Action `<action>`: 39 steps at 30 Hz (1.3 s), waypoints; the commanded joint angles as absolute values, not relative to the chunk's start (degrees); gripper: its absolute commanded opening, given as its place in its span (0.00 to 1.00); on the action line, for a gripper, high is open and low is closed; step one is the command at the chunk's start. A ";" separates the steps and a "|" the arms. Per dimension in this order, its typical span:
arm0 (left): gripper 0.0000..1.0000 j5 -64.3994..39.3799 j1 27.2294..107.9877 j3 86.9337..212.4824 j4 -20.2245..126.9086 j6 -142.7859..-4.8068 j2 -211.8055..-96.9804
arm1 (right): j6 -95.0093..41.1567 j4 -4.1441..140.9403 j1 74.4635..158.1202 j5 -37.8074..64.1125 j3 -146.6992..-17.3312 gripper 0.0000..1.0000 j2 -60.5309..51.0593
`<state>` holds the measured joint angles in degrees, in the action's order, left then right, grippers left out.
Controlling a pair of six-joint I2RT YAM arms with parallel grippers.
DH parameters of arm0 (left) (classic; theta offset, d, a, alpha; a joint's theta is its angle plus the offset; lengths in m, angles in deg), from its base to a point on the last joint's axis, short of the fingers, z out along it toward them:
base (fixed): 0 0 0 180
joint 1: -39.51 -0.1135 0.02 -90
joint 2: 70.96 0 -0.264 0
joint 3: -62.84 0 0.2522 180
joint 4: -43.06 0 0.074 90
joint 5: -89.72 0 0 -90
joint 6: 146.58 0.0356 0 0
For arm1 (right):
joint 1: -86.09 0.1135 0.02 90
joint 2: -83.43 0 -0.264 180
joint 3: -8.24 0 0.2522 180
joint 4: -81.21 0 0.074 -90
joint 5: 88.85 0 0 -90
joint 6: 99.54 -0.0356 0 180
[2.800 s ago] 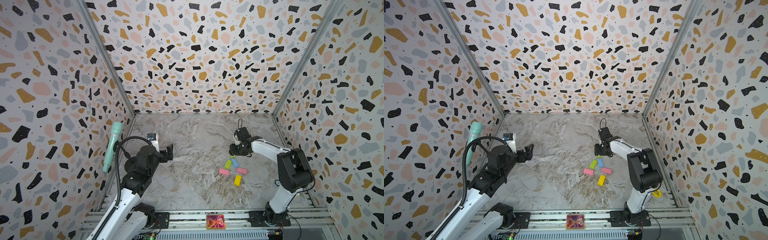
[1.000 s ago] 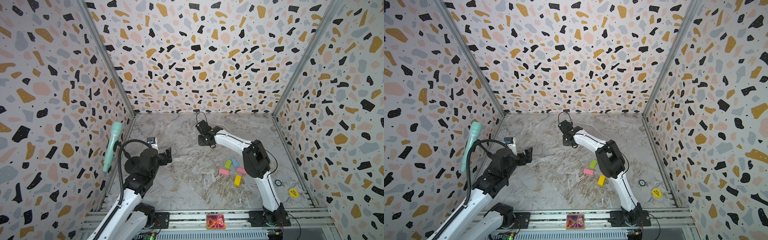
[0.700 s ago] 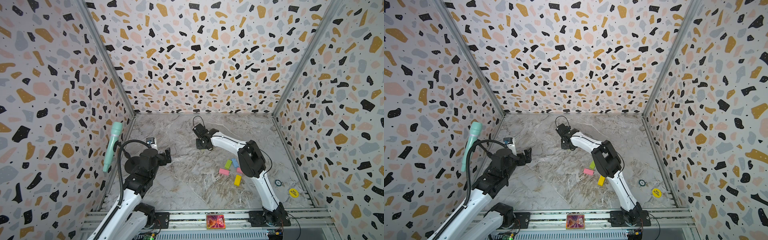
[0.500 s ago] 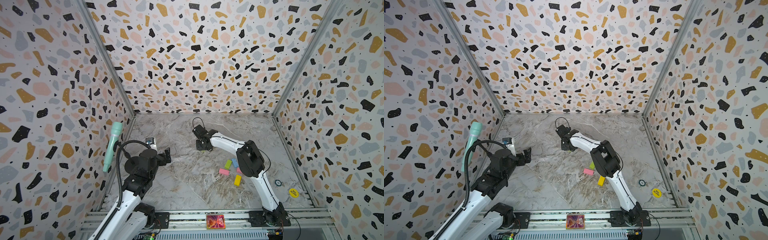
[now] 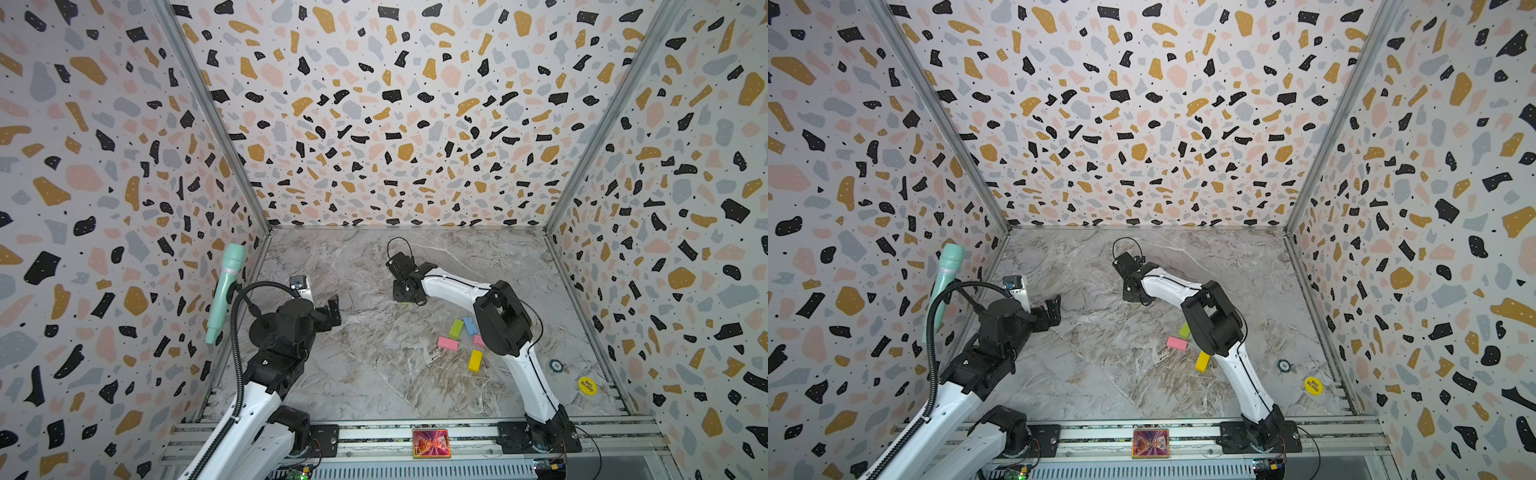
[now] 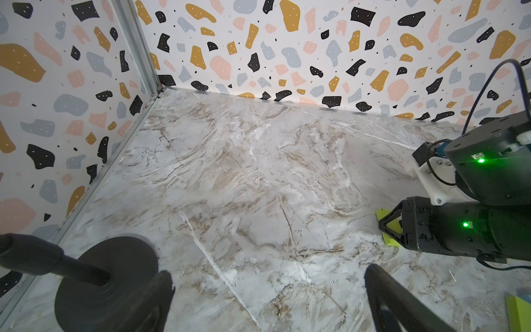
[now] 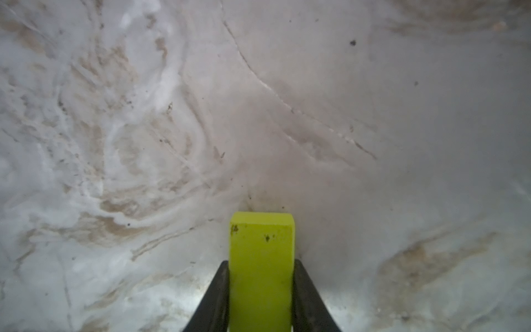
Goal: Assemble the letter t with building blocks
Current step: Place the building block at the center of the board.
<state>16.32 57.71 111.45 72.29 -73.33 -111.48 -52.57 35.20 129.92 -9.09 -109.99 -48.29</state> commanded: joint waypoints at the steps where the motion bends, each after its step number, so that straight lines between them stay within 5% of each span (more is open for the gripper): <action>1: 0.99 16.75 58.01 111.16 72.02 -73.28 -110.90 | -54.43 33.16 130.21 -9.31 -108.17 0.23 -47.01; 23: 0.99 16.06 57.97 111.05 72.25 -73.90 -111.68 | -52.99 32.87 130.21 -7.84 -109.27 0.63 -41.00; 26: 0.99 16.39 57.99 111.05 72.36 -73.91 -111.98 | -51.04 32.22 130.21 -7.99 -109.38 0.79 -37.93; 39: 0.99 14.25 57.97 113.34 72.94 -70.30 -115.40 | -34.66 25.34 126.49 -2.03 -100.67 0.74 -20.94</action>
